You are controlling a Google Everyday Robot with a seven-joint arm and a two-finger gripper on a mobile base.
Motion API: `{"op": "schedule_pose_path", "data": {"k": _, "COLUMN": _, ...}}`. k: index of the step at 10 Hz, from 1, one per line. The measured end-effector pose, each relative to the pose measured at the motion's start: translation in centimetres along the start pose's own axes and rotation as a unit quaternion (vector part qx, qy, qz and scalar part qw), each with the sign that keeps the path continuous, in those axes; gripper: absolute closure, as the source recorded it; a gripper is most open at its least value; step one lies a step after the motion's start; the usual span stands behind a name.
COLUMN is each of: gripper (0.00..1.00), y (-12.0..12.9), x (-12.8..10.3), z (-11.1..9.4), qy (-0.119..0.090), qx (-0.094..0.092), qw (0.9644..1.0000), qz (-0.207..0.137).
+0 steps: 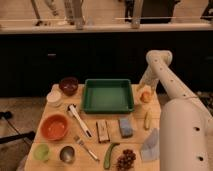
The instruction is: Place apple in paper cup
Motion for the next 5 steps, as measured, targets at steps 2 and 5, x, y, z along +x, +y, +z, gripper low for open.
{"op": "schedule_pose_path", "data": {"k": 2, "gripper": 0.37, "y": 0.3, "x": 0.3, "z": 0.7, "qy": -0.006, "qx": -0.005, "qw": 1.0000, "qz": 0.006}}
{"op": "schedule_pose_path", "data": {"k": 5, "gripper": 0.37, "y": 0.8, "x": 0.6, "z": 1.5, "qy": -0.015, "qx": -0.012, "qw": 0.9997, "qz": 0.013}}
